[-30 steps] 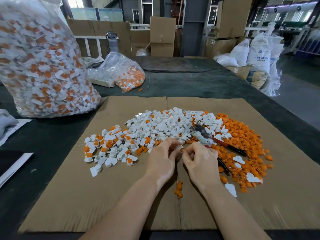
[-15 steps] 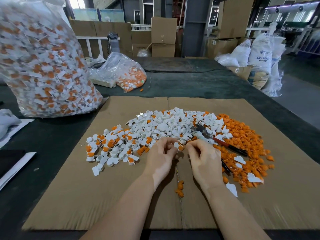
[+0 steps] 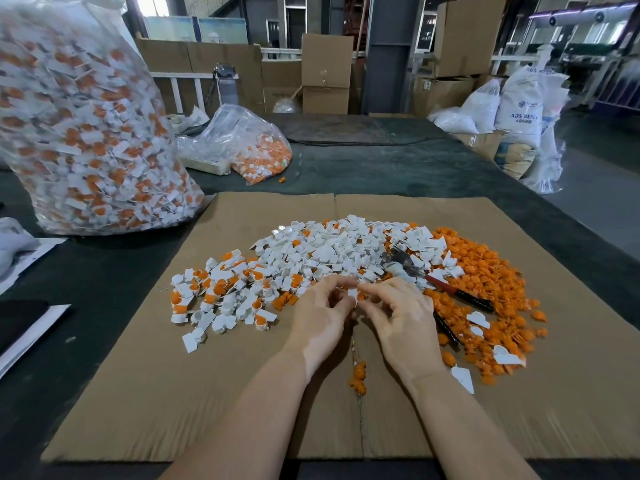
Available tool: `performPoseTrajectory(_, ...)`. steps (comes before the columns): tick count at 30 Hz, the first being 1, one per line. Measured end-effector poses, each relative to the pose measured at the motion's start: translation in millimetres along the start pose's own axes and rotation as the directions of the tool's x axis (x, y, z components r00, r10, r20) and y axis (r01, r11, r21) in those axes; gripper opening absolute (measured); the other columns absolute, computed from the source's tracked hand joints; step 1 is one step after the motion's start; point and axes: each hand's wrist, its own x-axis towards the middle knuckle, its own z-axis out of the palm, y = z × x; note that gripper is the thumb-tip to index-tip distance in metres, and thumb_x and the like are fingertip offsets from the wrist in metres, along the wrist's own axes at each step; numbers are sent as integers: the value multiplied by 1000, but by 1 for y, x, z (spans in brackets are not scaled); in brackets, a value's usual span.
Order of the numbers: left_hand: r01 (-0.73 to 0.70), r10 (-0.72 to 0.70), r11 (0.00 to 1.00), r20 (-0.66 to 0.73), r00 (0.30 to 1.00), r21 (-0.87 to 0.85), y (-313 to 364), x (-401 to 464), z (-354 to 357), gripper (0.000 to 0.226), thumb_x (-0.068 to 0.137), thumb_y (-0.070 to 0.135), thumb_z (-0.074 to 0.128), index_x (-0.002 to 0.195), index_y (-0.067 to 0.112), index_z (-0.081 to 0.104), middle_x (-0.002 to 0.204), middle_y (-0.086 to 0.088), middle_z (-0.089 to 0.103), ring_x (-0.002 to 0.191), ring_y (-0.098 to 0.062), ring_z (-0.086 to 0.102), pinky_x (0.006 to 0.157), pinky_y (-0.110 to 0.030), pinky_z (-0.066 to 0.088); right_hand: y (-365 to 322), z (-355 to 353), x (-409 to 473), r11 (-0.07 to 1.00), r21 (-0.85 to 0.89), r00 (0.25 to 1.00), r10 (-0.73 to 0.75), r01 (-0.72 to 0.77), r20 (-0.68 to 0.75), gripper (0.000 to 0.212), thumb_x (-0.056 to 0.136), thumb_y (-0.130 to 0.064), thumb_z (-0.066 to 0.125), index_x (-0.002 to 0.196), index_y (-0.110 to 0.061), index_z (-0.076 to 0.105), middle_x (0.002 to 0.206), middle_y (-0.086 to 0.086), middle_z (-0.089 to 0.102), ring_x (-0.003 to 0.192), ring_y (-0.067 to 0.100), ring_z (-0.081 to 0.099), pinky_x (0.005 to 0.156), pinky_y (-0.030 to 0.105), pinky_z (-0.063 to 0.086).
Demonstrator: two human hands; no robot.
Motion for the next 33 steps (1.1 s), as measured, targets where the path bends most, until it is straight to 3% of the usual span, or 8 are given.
performPoseTrajectory(6,4,-4,1000,-4,1000,-7,-2,2,1,18,92,13,57,103,25,63,80,-1,63,78,-14,62,69,-22,47,-1,0,0,1000,-17,1000,-14,13,-5,21,80,-8,71,99,-16,72,83,-1,62,84,19,57,78,41,42)
performPoseTrajectory(9,-2,2,1000,-13,1000,6,-1,3,2,11,91,18,59,98,25,63,71,5,58,64,-1,54,58,-10,41,1,0,1,999,-30,1000,-21,21,-1,22,80,-8,71,100,-17,72,82,-2,61,82,18,56,76,39,41)
performPoseTrajectory(14,70,-71,993,2,998,-95,5,8,2,10,90,12,62,100,14,63,71,-6,62,60,-5,60,60,-16,48,2,0,2,998,-66,999,14,-16,-30,28,80,-13,72,107,-17,69,95,-3,64,98,19,57,89,35,32)
performPoseTrajectory(19,133,-133,962,12,991,-237,9,10,3,14,89,3,60,103,4,61,68,-9,54,55,-9,60,56,-18,52,13,-20,17,883,-343,947,303,-320,-103,40,91,-32,53,128,-16,52,124,3,56,119,21,45,100,36,22)
performPoseTrajectory(21,157,-158,953,19,987,-259,11,11,3,15,90,2,59,105,3,60,74,-14,55,59,-12,60,57,-20,54,20,-28,25,750,-506,878,477,-426,-33,45,93,-39,46,131,-16,45,133,7,48,124,25,40,106,44,19)
performPoseTrajectory(24,167,-168,945,22,986,-281,13,11,3,15,90,2,58,105,3,60,79,-18,56,59,-13,60,58,-21,53,26,-34,36,645,-623,746,650,-442,143,50,88,-42,46,130,-16,42,143,10,34,131,31,30,110,54,11)
performPoseTrajectory(29,196,-200,923,22,980,-331,14,11,2,17,90,1,58,107,0,59,78,-17,55,62,-17,57,65,-31,52,30,-31,44,612,-681,720,670,-401,178,45,84,-42,52,122,-19,47,143,12,32,130,32,28,110,58,9)
performPoseTrajectory(33,207,-211,917,25,977,-340,15,12,1,17,91,1,57,107,0,59,77,-17,55,63,-18,57,59,-26,51,32,-35,50,624,-662,711,677,-416,192,43,78,-47,60,108,-19,50,137,12,36,126,33,30,108,56,17)
